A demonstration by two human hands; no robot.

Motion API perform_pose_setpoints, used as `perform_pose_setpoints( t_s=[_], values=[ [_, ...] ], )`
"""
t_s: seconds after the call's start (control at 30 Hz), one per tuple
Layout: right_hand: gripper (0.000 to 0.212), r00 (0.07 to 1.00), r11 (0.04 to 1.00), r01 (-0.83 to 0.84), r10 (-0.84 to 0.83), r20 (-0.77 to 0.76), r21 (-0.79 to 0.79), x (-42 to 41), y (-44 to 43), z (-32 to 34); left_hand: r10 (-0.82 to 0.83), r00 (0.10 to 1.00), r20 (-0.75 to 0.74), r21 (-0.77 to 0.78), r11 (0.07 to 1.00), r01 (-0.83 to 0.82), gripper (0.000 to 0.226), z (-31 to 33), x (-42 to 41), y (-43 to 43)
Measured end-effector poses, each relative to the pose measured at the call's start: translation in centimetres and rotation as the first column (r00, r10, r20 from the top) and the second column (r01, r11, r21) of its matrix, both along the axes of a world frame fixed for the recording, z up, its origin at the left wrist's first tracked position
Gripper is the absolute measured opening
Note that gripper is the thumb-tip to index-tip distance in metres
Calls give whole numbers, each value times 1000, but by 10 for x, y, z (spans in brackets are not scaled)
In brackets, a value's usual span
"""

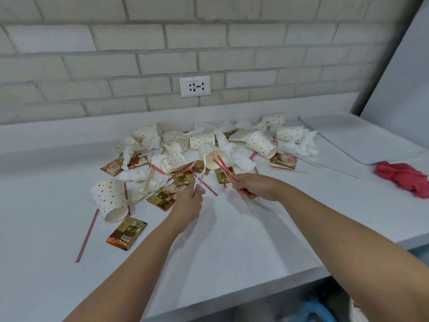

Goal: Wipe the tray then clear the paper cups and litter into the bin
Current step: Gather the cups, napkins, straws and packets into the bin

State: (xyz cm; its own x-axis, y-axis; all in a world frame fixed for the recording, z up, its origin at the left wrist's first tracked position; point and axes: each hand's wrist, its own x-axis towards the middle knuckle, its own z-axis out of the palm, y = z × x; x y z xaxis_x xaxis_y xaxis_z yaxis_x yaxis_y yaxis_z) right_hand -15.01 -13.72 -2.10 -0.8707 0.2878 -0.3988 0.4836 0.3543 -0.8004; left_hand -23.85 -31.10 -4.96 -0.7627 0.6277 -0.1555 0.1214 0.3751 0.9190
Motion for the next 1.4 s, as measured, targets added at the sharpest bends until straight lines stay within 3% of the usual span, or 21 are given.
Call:
perform_pose_setpoints(
  t_s=[0.07, 0.17, 0.4, 0.67, 0.8, 0.9, 1.0, 1.1, 1.3, 1.4],
  values=[
    [23, 1000, 999, 8, -9, -24, -45, 19, -1, -1, 30, 977, 213, 150, 987, -63, 21, 6, 19, 21],
    [21, 999, 996, 14, -17, -37, -83, 49, 1, 0, -52, 957, 286, 256, 966, -24, 24, 12, 49, 53],
    [20, 974, 965, 159, -188, -127, -210, 130, 24, 0, -182, 939, 292, 329, 941, 80, 31, 17, 118, 110],
    [28, 892, 930, 313, -358, -275, -193, 222, 62, -9, -316, 921, 227, 327, 916, 234, 34, 15, 209, 170],
    [23, 814, 858, 446, -507, -283, -255, 279, 80, -21, -354, 913, 201, 269, 916, 296, 27, 9, 258, 193],
    [21, 705, 749, 548, -653, -275, -372, 320, 92, -33, -440, 872, 217, 252, 888, 385, 24, 0, 291, 204],
    [20, 646, 668, 607, -730, -222, -431, 362, 101, -51, -560, 790, 248, 171, 828, 534, 30, -16, 321, 212],
    [20, 637, 615, 669, -764, -105, -418, 400, 107, -75, -575, 712, 403, 32, 787, 616, 29, -42, 342, 218],
    [23, 669, 547, 734, -683, 293, -402, 447, 101, -122, -404, 633, 660, -221, 701, 678, 28, -103, 367, 221],
    [24, 630, 482, 775, -631, 451, -408, 458, 99, -152, -247, 623, 742, -315, 692, 649, 31, -131, 372, 223]
  ],
)
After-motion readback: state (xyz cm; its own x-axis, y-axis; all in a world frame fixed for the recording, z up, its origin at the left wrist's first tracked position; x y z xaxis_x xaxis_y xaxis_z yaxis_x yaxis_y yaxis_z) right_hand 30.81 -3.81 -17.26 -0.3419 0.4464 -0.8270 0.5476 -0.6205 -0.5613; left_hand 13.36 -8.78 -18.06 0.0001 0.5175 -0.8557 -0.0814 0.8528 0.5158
